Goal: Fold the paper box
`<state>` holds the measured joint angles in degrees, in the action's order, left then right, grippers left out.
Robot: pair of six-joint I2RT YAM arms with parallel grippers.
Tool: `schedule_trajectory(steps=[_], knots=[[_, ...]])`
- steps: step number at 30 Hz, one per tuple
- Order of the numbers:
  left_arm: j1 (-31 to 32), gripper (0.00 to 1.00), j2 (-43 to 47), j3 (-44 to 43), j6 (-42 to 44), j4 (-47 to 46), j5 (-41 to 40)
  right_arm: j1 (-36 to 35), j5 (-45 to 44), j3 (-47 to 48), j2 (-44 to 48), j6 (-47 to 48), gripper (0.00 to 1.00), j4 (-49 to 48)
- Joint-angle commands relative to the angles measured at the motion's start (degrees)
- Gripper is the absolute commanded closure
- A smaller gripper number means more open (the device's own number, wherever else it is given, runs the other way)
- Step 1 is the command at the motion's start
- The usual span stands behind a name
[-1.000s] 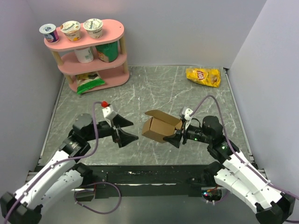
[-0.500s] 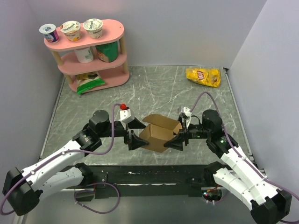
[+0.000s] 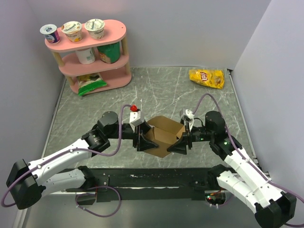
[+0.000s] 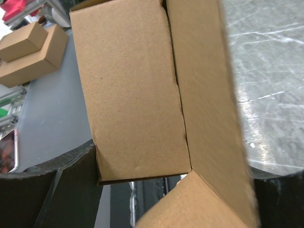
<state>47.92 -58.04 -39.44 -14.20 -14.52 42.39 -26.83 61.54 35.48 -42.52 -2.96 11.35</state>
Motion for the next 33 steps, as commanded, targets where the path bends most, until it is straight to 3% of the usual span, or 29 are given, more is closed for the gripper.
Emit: schedule_trajectory(steps=[1, 2, 3, 5, 6, 7, 13, 18, 20, 23, 33], knots=[[1.6, 0.5, 1.2, -0.3, -0.3, -4.7, -3.4, -0.3, 0.1, 1.8, 2.2, 0.3, 0.53, -1.1], [1.6, 0.54, 2.1, -0.3, 0.1, -4.0, -4.7, -0.2, -1.1, 1.9, 2.8, 0.4, 0.52, -1.0], [1.7, 0.55, 2.8, -0.1, 0.8, -3.5, -5.2, -0.2, -4.4, 2.0, 3.5, 0.5, 0.37, 0.1], [1.8, 0.55, 4.9, 0.4, 2.1, -1.6, -6.3, -0.2, -8.2, 2.2, 6.0, -0.4, 0.2, 0.5], [1.8, 0.54, 5.7, 0.5, 3.8, -0.4, -7.9, -0.1, -13.4, 2.5, 6.8, -0.7, 0.03, 2.1], [1.8, 0.54, 6.5, 0.6, 4.9, 1.8, -9.1, 0.0, -15.3, 2.8, 8.2, -1.3, 0.0, 3.0], [1.9, 0.52, 12.9, 4.0, 8.6, 3.9, -16.4, 1.3, -30.1, 8.1, 13.3, -4.1, 0.0, 10.8], [2.1, 0.51, 14.4, 3.5, 10.8, 6.1, -17.3, 1.6, -35.3, 11.4, 15.4, -6.9, 0.0, 10.5], [2.2, 0.51, 14.2, 3.2, 10.9, 6.3, -17.2, 1.6, -35.1, 13.1, 13.2, -8.7, 0.03, 10.4], [2.4, 0.51, 14.4, 3.3, 11.0, 6.4, -17.1, 1.7, -33.3, 15.1, 8.9, -11.1, 0.14, 9.7], [3.1, 0.52, 14.9, 3.3, 11.6, 7.0, -18.1, 1.4, -29.3, 15.5, 0.7, -16.3, 0.28, 5.5]])
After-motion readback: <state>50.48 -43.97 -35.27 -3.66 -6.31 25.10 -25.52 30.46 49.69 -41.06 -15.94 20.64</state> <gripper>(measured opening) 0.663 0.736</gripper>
